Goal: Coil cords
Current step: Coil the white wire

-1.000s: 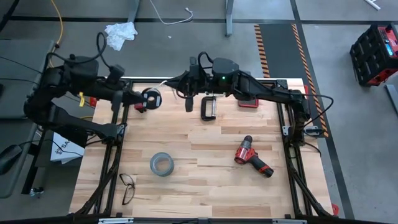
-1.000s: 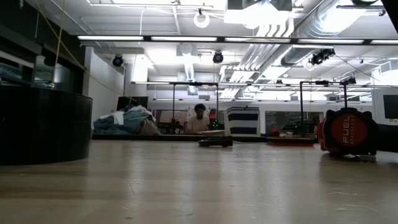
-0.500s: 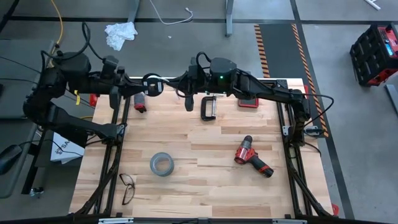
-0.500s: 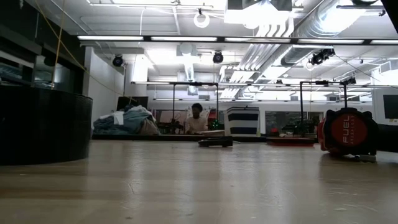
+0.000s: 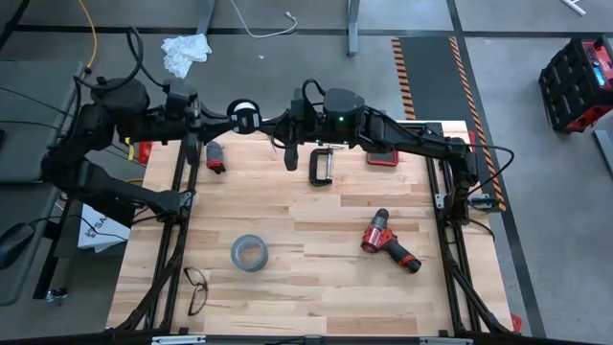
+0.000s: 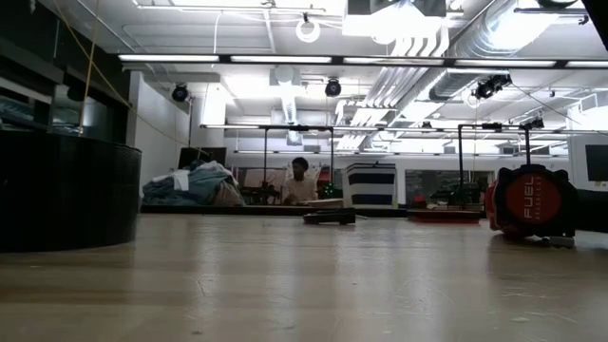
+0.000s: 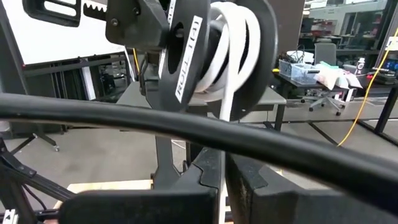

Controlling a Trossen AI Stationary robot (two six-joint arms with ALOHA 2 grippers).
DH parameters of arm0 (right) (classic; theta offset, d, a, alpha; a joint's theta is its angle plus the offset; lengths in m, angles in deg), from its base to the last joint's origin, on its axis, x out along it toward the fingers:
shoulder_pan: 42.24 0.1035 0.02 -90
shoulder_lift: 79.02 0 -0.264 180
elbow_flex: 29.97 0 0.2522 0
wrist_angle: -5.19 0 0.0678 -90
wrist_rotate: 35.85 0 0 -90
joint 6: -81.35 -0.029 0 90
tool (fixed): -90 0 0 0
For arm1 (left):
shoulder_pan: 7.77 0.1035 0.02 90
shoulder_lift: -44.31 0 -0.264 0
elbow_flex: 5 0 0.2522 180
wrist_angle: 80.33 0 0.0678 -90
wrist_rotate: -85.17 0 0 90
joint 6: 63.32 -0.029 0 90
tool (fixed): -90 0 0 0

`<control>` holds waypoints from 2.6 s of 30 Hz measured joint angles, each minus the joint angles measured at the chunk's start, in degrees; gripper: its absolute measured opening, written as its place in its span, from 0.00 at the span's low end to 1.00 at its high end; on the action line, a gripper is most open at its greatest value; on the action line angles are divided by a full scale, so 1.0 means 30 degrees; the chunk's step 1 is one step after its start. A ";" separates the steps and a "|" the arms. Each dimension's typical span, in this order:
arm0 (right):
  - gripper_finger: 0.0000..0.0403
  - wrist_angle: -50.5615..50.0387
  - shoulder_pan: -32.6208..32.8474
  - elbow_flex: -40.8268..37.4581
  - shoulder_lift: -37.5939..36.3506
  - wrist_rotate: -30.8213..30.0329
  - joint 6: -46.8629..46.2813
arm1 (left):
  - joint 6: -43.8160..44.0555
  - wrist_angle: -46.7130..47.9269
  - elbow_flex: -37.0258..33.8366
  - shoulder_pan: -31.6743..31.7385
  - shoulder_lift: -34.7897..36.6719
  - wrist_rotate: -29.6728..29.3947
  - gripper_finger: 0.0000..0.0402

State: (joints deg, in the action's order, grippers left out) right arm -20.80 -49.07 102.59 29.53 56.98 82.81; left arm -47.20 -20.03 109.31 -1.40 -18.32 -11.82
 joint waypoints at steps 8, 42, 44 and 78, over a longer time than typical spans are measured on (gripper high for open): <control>0.00 -0.0097 0.0029 0.0000 0.0007 0.0058 -0.0049 | -0.0653 -0.0069 0.0000 0.0000 -0.0243 0.0113 0.00; 0.09 -0.0634 0.0040 -0.0022 0.0066 0.0079 -0.0036 | -0.0904 -0.0584 0.0022 0.0000 0.1404 0.1600 0.00; 0.09 -0.0630 0.0042 -0.0022 0.0066 0.0079 -0.0031 | -0.0723 -0.0193 0.0022 0.0000 0.1440 0.1502 0.00; 0.00 -0.1654 0.0328 0.0007 0.0022 0.0274 -0.0852 | 0.0161 -0.2521 0.0015 0.0007 0.0149 -0.0148 0.00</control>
State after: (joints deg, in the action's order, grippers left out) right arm -25.76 -48.08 102.62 29.60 57.81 80.25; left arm -46.71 -27.59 109.35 -1.38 -17.87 -12.26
